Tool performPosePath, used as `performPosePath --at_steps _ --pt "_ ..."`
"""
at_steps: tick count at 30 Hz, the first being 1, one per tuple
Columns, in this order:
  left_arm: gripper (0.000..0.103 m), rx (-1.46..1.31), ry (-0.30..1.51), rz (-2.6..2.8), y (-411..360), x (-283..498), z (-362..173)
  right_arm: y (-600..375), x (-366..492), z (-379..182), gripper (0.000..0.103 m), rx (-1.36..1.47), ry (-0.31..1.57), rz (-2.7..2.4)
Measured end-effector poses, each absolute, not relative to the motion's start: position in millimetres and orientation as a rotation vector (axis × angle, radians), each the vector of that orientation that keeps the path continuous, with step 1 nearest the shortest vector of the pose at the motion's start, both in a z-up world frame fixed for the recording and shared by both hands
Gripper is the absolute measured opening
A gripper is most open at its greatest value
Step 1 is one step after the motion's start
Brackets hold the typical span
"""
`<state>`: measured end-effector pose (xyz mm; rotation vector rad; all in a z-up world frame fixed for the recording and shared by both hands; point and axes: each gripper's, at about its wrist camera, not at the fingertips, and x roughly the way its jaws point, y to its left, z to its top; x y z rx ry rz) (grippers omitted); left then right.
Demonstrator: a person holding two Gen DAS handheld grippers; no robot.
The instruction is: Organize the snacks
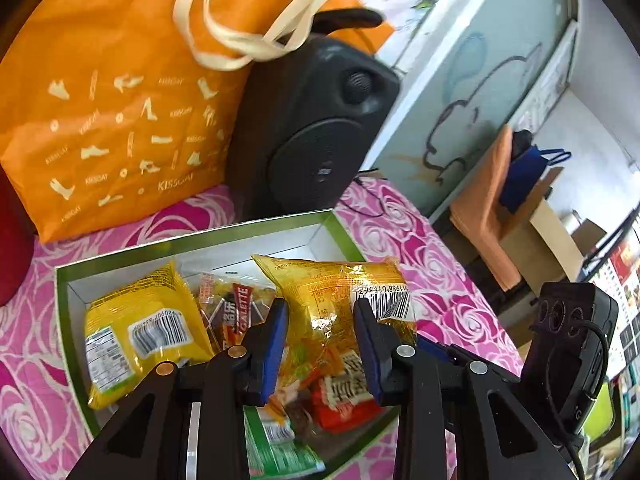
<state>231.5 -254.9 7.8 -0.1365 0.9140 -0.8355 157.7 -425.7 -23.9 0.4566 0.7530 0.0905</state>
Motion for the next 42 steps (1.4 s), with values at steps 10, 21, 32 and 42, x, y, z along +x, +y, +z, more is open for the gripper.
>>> performPosePath --at_steps 10,21,32,42 --pt "0.091 -0.018 0.842 -0.556 -245.5 236.2 2.6 -415.0 137.3 -12.9 0.099 0.302 0.749 0.054" --pt "0.091 0.031 0.743 -0.474 -198.7 170.9 44.4 -389.3 65.2 42.4 0.102 0.213 0.752 0.026" --pt "0.093 0.047 0.659 -0.41 -145.9 59.2 47.4 -370.0 -8.0 31.8 0.102 0.184 0.805 -0.054" --pt "0.097 0.061 0.747 -0.387 -136.2 19.2 15.4 -358.7 -26.6 19.7 0.102 0.176 0.824 -0.072"
